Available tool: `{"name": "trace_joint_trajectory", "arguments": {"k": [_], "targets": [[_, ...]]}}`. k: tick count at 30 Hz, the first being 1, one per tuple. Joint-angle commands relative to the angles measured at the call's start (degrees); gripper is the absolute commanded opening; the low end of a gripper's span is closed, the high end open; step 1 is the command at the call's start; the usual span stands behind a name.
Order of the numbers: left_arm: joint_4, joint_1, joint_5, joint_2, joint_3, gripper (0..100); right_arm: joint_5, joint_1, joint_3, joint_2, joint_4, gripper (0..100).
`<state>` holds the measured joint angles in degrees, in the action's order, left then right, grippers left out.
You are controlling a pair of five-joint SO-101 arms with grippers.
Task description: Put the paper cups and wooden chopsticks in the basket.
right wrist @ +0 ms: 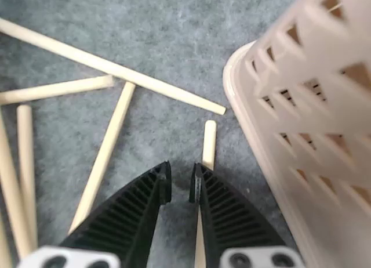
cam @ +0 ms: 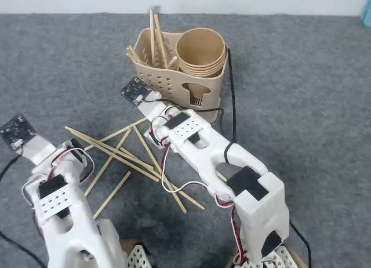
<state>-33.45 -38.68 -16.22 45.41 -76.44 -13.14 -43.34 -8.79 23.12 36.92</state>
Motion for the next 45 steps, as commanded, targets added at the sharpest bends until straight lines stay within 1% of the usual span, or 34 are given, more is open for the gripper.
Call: {"name": "trace_joint_trajectory", "arguments": {"k": [1, 6, 12, 15, 16, 18, 19, 20, 22, 30, 35, 40, 45], "targets": [[1.7, 0.0, 0.5, 0.7, 0.2, 20, -1.1, 1.6, 5.7, -4.2, 4.2, 8.4], [1.8, 0.0, 0.6, 0.7, 0.2, 20, -1.1, 2.3, 6.9, -2.2, 4.4, 8.4], [1.8, 0.0, 0.7, 0.7, 0.1, 20, -1.2, 3.5, 9.6, 6.7, 2.2, 8.0], [1.8, 0.0, 0.7, 0.7, 0.1, 20, -1.1, 4.1, 12.8, 10.3, 3.0, 7.9], [1.8, 0.0, 0.7, 0.7, 0.1, 20, -1.1, 4.1, 13.7, 10.9, 4.1, 7.4], [1.8, 0.0, 0.8, 0.7, 0.1, 20, -1.0, 3.6, 15.0, 11.0, 6.9, 1.3], [1.8, 0.0, 0.8, 0.7, 0.1, 20, -0.8, 3.5, 15.6, 10.9, 8.4, 0.1], [1.8, 0.0, 0.8, 0.7, 0.1, 20, -0.8, 3.0, 16.5, 10.8, 9.9, 1.7], [1.8, 0.0, 0.8, 0.7, 0.1, 20, -0.7, 2.3, 17.9, 9.7, 13.2, 0.5], [1.8, 0.0, 0.8, 0.7, 0.1, 20, -0.5, -0.6, 18.1, -1.5, 25.4, 0.8], [2.8, -0.2, 0.8, 0.7, 0.0, 20, -0.5, -4.3, 18.1, -10.9, 34.0, 0.8], [2.8, -0.2, 0.8, 0.7, 0.0, 20, -0.5, -7.8, 18.1, -21.6, 39.1, 0.8], [2.9, -0.2, 0.9, 0.7, 0.0, 20, -0.5, -10.0, 18.1, -34.9, 42.0, 0.8]]}}
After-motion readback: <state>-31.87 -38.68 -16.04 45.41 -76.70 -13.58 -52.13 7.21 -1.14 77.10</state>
